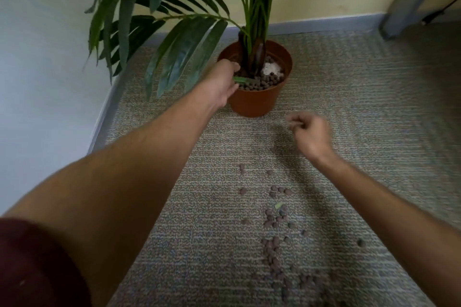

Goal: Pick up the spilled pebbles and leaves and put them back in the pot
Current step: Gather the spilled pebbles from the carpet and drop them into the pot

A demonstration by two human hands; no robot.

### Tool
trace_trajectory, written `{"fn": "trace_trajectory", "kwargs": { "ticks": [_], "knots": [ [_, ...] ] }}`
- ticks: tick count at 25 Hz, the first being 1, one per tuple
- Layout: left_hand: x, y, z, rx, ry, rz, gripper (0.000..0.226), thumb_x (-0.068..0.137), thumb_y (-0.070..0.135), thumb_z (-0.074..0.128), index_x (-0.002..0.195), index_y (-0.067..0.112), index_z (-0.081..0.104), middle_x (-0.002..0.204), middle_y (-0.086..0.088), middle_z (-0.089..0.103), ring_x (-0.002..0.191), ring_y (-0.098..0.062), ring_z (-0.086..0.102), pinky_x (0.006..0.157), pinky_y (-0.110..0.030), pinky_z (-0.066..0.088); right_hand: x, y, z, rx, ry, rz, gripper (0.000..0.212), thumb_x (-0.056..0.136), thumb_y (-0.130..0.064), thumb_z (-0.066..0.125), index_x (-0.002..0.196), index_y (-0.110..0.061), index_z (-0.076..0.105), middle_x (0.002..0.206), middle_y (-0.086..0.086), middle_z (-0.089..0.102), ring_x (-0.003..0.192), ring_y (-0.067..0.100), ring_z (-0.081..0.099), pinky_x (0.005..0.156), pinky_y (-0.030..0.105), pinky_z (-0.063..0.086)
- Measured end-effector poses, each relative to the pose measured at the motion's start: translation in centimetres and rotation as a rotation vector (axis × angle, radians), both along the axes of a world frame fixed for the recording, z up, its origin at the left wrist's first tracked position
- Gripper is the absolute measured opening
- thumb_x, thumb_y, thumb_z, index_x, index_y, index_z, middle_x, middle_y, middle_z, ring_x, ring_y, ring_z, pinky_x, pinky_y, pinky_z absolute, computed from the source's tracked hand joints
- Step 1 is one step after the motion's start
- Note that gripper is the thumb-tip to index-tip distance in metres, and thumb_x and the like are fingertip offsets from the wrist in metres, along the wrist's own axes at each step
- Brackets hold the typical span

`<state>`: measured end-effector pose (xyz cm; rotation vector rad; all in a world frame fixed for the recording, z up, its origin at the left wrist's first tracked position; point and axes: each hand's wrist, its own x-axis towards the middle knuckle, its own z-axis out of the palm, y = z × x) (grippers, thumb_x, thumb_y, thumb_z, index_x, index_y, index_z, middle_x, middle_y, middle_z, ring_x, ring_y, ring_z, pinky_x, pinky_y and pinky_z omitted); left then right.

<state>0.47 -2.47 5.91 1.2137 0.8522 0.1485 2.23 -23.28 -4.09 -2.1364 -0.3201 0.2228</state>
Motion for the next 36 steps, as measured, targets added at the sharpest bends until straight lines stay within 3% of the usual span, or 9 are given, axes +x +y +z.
{"fn": "trace_trajectory", "kwargs": {
  "ticks": [4,6,8,12,16,19,24,30,36],
  "knots": [
    [-3.3,-0.9,-1.9,0.222,-0.038,0.025,0.029,0.091,0.009,0.048,0.114,0.014,0.065,0.124,-0.002,0.061,0.108,-0.014,0.057,0.087,-0.026,0.049,-4.9,-2.4,-3.8,-0.370,0.030,0.360,0.031,0.094,-0.028,0.056,0.124,-0.022,0.059,0.129,0.002,0.060,0.111,0.019,0.057,0.091,0.029,0.044],
    [-5.8,-1.7,-4.1,0.392,0.065,-0.088,0.032,0.090,0.007,0.051,0.116,0.019,0.064,0.117,0.003,0.063,0.095,-0.009,0.060,0.078,-0.023,0.046,-7.4,-2.7,-5.0,-0.568,-0.120,0.472,0.037,0.094,-0.040,0.051,0.125,-0.020,0.054,0.130,0.001,0.055,0.116,0.020,0.048,0.096,0.032,0.040],
    [-8.5,-3.0,-7.1,0.487,0.201,-0.355,0.039,0.090,0.011,0.055,0.127,0.022,0.055,0.127,0.001,0.056,0.088,-0.007,0.057,0.074,-0.024,0.046,-9.5,-2.6,-5.8,-0.651,-0.260,0.526,0.043,0.093,-0.044,0.047,0.129,-0.020,0.049,0.127,0.001,0.053,0.112,0.020,0.047,0.096,0.034,0.041],
    [-11.9,-5.1,-13.0,0.884,0.356,-0.927,0.064,0.088,0.022,0.058,0.146,0.018,0.031,0.157,-0.004,0.023,0.143,-0.023,0.021,0.117,-0.042,0.024,-12.1,-3.1,-6.5,-0.658,-0.379,0.703,0.040,0.091,-0.034,0.048,0.126,-0.016,0.053,0.123,0.004,0.054,0.104,0.024,0.049,0.091,0.039,0.047],
    [-14.3,-6.6,-15.0,1.133,0.282,-1.007,0.058,0.086,0.018,0.061,0.141,0.015,0.039,0.150,-0.004,0.026,0.139,-0.021,0.022,0.116,-0.037,0.026,-12.9,-4.7,-6.3,-0.677,-0.393,0.750,0.034,0.088,-0.036,0.049,0.117,-0.020,0.056,0.118,0.000,0.056,0.103,0.021,0.049,0.088,0.036,0.048],
    [-16.0,-7.3,-15.1,1.280,0.259,-0.951,0.047,0.087,0.014,0.060,0.133,0.019,0.047,0.132,0.000,0.038,0.126,-0.019,0.034,0.106,-0.037,0.039,-12.5,-6.3,-5.4,-0.756,-0.414,0.531,0.044,0.081,-0.056,0.053,0.113,-0.027,0.054,0.108,-0.005,0.057,0.095,0.016,0.052,0.071,0.031,0.050],
    [-17.9,-9.5,-15.3,1.290,0.220,-0.921,0.054,0.087,0.001,0.056,0.137,0.018,0.046,0.134,-0.001,0.042,0.124,-0.019,0.037,0.103,-0.035,0.042,-12.7,-7.0,-5.6,-0.773,-0.068,0.498,0.076,0.070,-0.062,0.068,0.130,-0.028,0.039,0.124,-0.003,0.039,0.109,0.017,0.048,0.091,0.034,0.048],
    [-19.9,-11.1,-16.0,1.225,0.156,-0.972,0.030,0.085,0.002,0.052,0.112,0.011,0.062,0.119,-0.004,0.052,0.113,-0.021,0.048,0.096,-0.034,0.043,-14.1,-5.1,-5.3,-0.551,-0.120,0.632,0.038,0.083,-0.017,0.065,0.119,-0.021,0.055,0.112,-0.001,0.049,0.093,0.015,0.056,0.088,0.031,0.051],
    [-20.5,-11.9,-16.1,0.840,0.149,-0.642,0.014,0.072,-0.004,0.065,0.076,0.009,0.069,0.081,-0.007,0.065,0.074,-0.023,0.061,0.065,-0.028,0.048,-15.1,-4.9,-5.4,-0.377,0.045,0.483,0.026,0.075,-0.011,0.072,0.100,-0.020,0.067,0.098,-0.003,0.062,0.087,0.014,0.058,0.078,0.018,0.045]
  ]
}}
